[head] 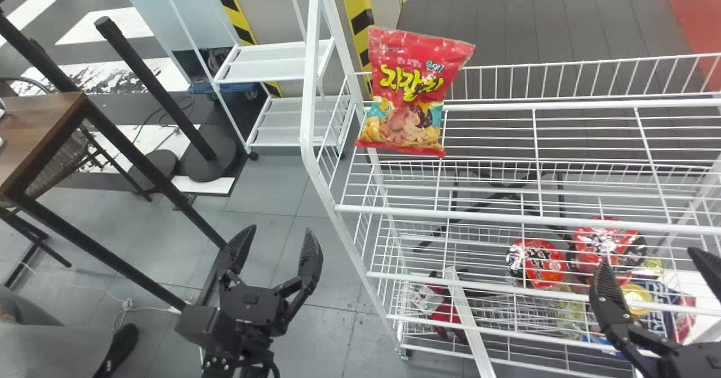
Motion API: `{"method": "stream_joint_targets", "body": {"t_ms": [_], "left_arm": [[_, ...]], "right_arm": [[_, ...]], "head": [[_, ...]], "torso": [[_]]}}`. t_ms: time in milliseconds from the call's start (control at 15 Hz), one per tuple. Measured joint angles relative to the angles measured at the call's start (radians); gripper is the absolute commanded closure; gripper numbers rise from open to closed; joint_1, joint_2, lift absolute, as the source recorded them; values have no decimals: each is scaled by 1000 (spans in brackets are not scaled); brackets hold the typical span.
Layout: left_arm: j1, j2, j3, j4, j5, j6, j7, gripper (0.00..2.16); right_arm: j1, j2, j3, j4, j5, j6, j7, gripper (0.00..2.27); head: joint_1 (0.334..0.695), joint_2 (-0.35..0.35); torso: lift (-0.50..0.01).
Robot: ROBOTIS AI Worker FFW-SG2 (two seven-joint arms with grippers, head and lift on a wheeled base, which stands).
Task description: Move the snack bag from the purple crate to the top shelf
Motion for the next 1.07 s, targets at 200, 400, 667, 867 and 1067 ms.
{"method": "stream_joint_targets", "body": {"t_ms": [200,400,667,867,1067], "left_arm": [[2,0,0,0,0,0,0,100],[4,-1,-1,0,0,0,0,100],[4,-1,-1,0,0,0,1,100],[4,0,-1,0,0,0,1,100],[4,0,-1,1,0,-2,2,100]], "right_arm": [[0,0,0,3,-1,-6,0,103],[1,0,0,5,-1,-9,0,100],[2,0,0,9,-1,-14,0,100],[2,0,0,9,-1,-17,0,103],[2,0,0,10,-1,-18,-1,103]], "head": [[695,293],[695,293],[695,293],[695,293],[695,293]], "torso": [[0],[0],[0],[0],[-8]]}}
